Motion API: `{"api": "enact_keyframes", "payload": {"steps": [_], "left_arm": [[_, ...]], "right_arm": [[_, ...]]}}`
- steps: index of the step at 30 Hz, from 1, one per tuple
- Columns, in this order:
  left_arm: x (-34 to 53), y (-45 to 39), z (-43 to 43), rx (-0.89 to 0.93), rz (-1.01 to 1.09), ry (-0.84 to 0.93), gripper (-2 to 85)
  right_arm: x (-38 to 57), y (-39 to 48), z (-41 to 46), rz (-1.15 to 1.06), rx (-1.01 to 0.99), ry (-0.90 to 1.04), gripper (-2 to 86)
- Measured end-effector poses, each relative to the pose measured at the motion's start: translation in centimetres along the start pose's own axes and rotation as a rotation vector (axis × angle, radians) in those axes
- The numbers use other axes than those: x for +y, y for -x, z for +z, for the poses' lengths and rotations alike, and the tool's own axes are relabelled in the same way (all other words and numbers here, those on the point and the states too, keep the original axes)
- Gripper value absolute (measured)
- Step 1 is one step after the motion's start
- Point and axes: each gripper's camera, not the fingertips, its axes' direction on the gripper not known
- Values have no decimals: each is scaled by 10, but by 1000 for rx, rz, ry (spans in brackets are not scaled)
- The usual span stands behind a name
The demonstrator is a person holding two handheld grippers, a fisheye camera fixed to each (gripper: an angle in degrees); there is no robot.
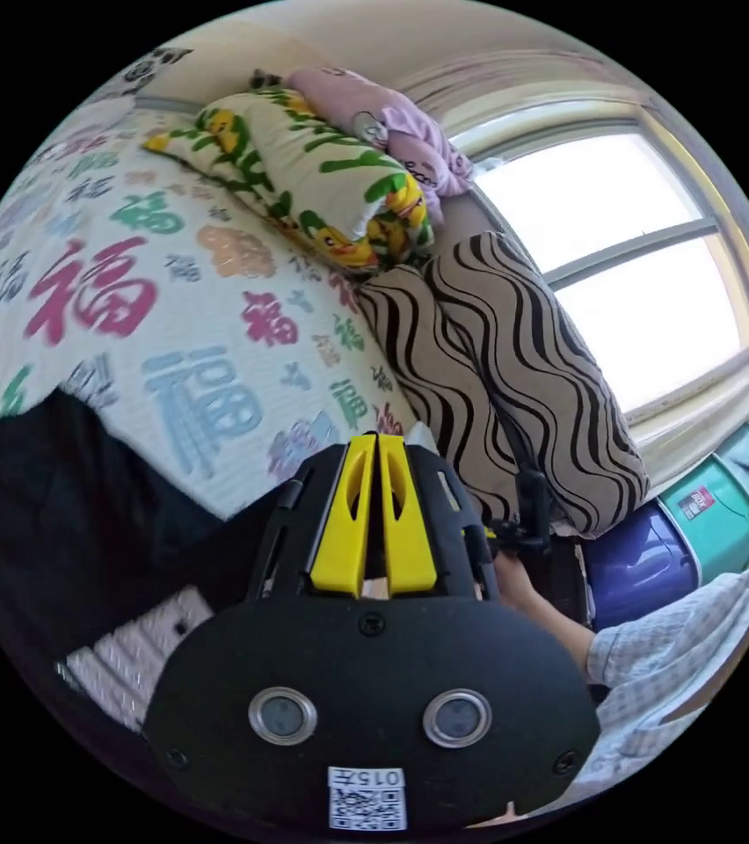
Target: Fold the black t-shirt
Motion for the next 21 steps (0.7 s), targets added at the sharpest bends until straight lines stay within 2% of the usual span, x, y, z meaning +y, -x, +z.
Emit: {"api": "enact_keyframes", "payload": {"steps": [4,7,11,14,17,19,21], "left_arm": [[-42,-6,85,31,41,44,-3],[-48,4,140,-19,6,113,8],[-35,23,163,-44,-57,160,84],[-19,15,130,64,-3,118,100],[22,7,59,128,36,-3,96],[62,15,10,100,-6,-58,94],[131,40,-59,-10,-130,-105,91]], "right_arm": [[-14,-53,-1,155,-18,-32,-2],[-19,-81,8,242,-69,-7,-3],[-19,-92,20,266,-24,20,-1],[-19,-87,17,260,-57,-9,6],[-31,-50,28,134,-35,42,14],[-40,-17,51,33,-47,116,23],[-49,35,101,-93,-96,229,39]]}}
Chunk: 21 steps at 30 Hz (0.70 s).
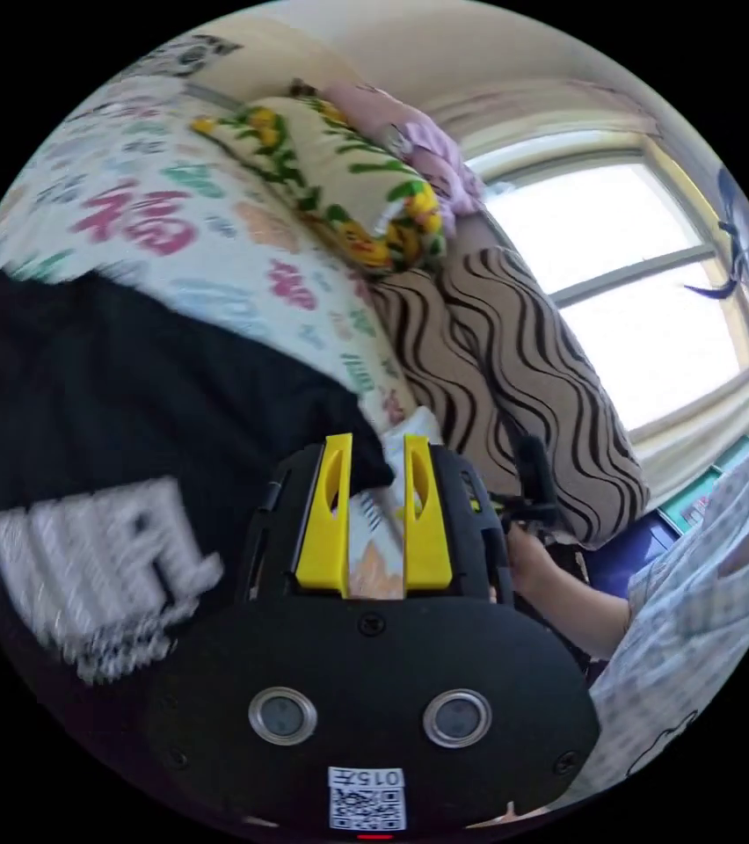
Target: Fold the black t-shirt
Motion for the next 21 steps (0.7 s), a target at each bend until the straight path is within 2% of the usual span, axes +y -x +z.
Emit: {"api": "enact_keyframes", "payload": {"steps": [1,3,5,9,13,16,17,21], "left_arm": [[16,10,-20,-43,-38,-5,90],[82,48,-98,-246,-201,17,91],[129,72,-155,-348,-326,46,93],[205,111,-263,-471,-503,3,96],[231,145,-306,-417,-582,-95,103],[234,166,-318,-393,-578,-108,97],[234,175,-320,-364,-578,-106,86],[238,196,-342,-125,-619,-126,23]], "right_arm": [[-6,12,17,-21,-16,28,43],[-28,55,85,-69,-133,137,55],[-41,88,138,-95,-169,231,63],[-66,153,239,-147,-78,399,88],[-86,182,286,-113,-47,464,80],[-100,193,309,-77,56,514,13],[-106,195,313,-55,97,517,5],[-133,210,299,-14,57,446,-5]]}}
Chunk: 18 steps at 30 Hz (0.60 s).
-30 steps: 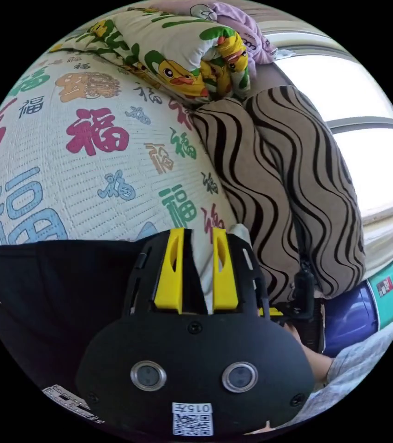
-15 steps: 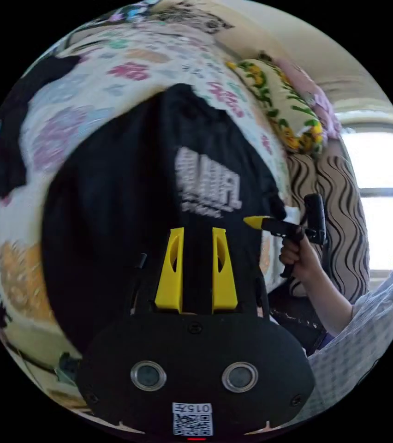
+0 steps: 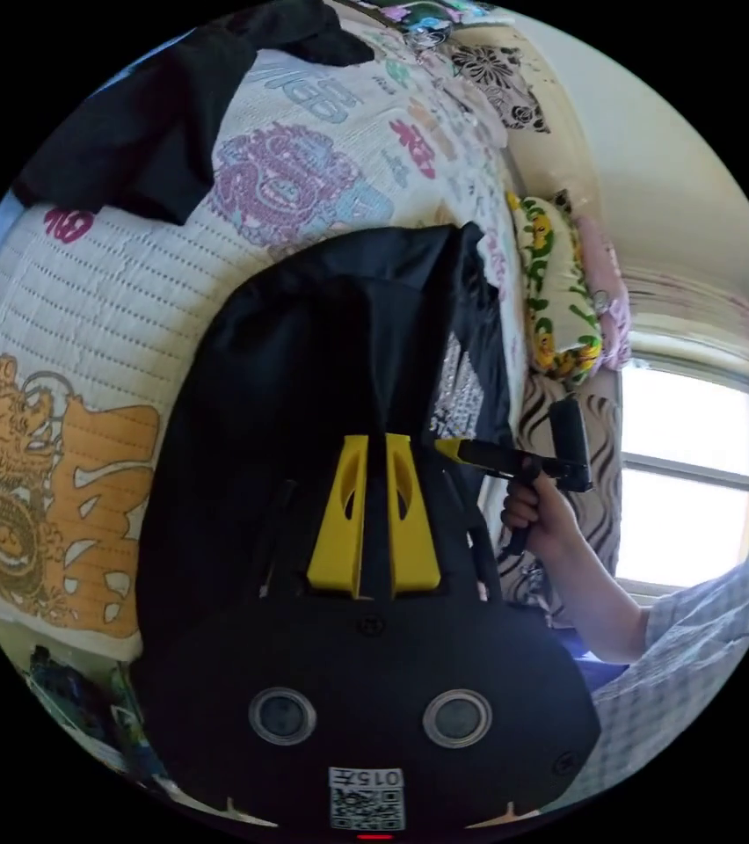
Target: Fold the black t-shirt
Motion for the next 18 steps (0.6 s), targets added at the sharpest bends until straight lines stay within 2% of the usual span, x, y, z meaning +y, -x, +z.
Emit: {"api": "enact_keyframes", "payload": {"steps": [4,6,9,11,13,16,18], "left_arm": [[-9,9,-48,170,1,-95,13],[-19,21,-83,256,-26,-165,10],[-31,30,-111,230,1,-124,9],[-31,34,-118,215,24,-75,9],[-26,40,-121,240,24,-34,9],[-15,52,-125,236,2,-9,9],[-7,60,-135,247,-23,-12,9]], "right_arm": [[-27,21,-41,2,-72,-108,-4],[-53,49,-53,-63,-2,-74,4],[-66,67,-31,-67,153,20,49],[-71,60,-4,-10,60,103,102],[-77,53,22,57,-47,151,118],[-82,58,54,94,-20,166,123],[-86,63,66,124,-24,151,93]]}}
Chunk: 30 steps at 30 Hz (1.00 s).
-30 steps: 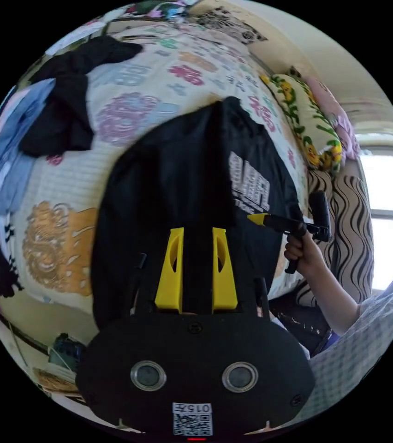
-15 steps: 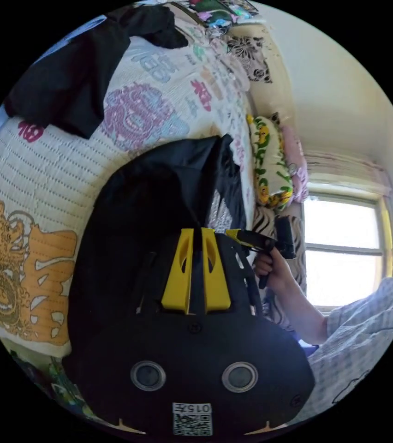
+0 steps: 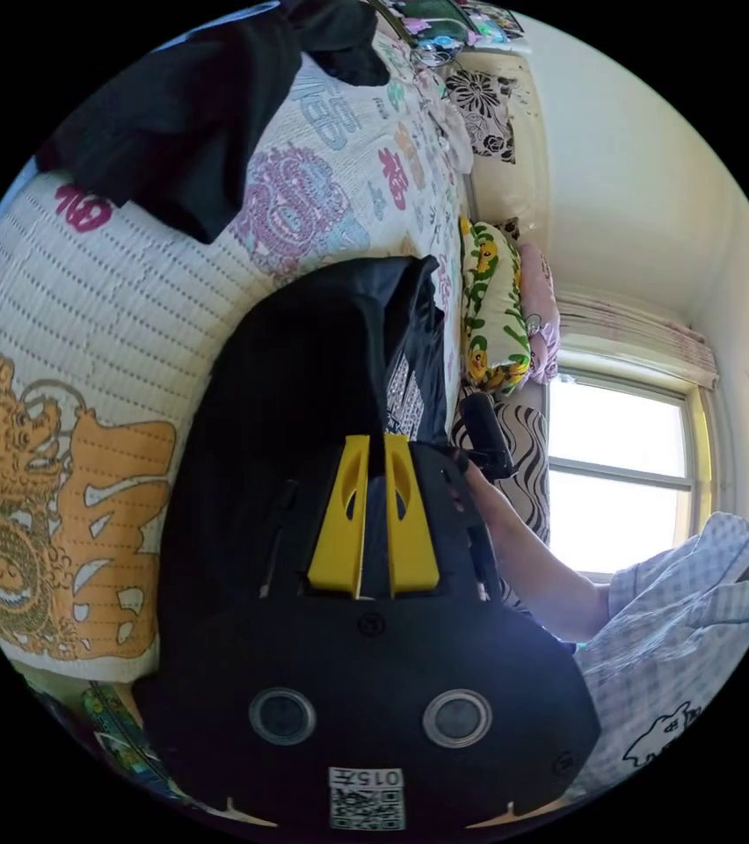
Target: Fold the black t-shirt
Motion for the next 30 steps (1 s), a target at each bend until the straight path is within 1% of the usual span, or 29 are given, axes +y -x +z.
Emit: {"api": "enact_keyframes", "payload": {"steps": [1,2,3,5,7,9,10,11,12,14,16,18,19,20,21,22,25,27,28,30], "left_arm": [[1,1,-3,4,-3,-4,9],[3,2,-10,8,-11,-12,8],[3,2,-19,11,-19,-20,8],[2,1,-34,27,-30,-53,8],[-3,-3,-53,89,-46,-107,7],[-17,-12,-78,156,-42,-182,7],[-22,-14,-85,161,-38,-205,8],[-32,-19,-98,177,-25,-254,8],[-43,-21,-109,200,-18,-306,9],[-58,-17,-123,251,-50,-384,12],[-73,-9,-133,280,-88,-458,17],[-86,3,-139,176,-177,-499,37],[-87,5,-139,147,-206,-505,46],[-88,5,-139,113,-233,-513,57],[-88,1,-137,99,-225,-511,62],[-88,-2,-136,92,-215,-507,62],[-85,-22,-134,-7,-173,-516,63],[-90,-45,-129,-121,-93,-497,66],[-93,-51,-126,-146,-66,-479,68],[-111,-77,-109,-249,48,-367,72]], "right_arm": [[-1,1,0,6,27,-5,71],[-3,4,0,16,95,-10,28],[-4,6,-3,14,90,-9,21],[-4,8,-14,16,29,-3,13],[-2,15,-37,-23,-93,-56,10],[-15,37,-80,-98,-233,-159,8],[-22,46,-91,-123,-245,-185,8],[-41,71,-109,-196,-246,-222,9],[-64,101,-122,-290,-234,-236,12],[-103,145,-128,-398,-220,-243,20],[-144,178,-118,-443,-278,-189,38],[-181,211,-102,-501,-423,-23,57],[-184,217,-101,-520,-430,-5,59],[-183,225,-103,-533,-382,-4,61],[-177,228,-108,-554,-308,-11,62],[-171,227,-112,-571,-278,-17,63],[-136,195,-131,-574,-195,-67,62],[-102,144,-148,-496,-100,-132,61],[-92,130,-152,-465,-68,-153,61],[-52,74,-162,-344,32,-183,60]]}}
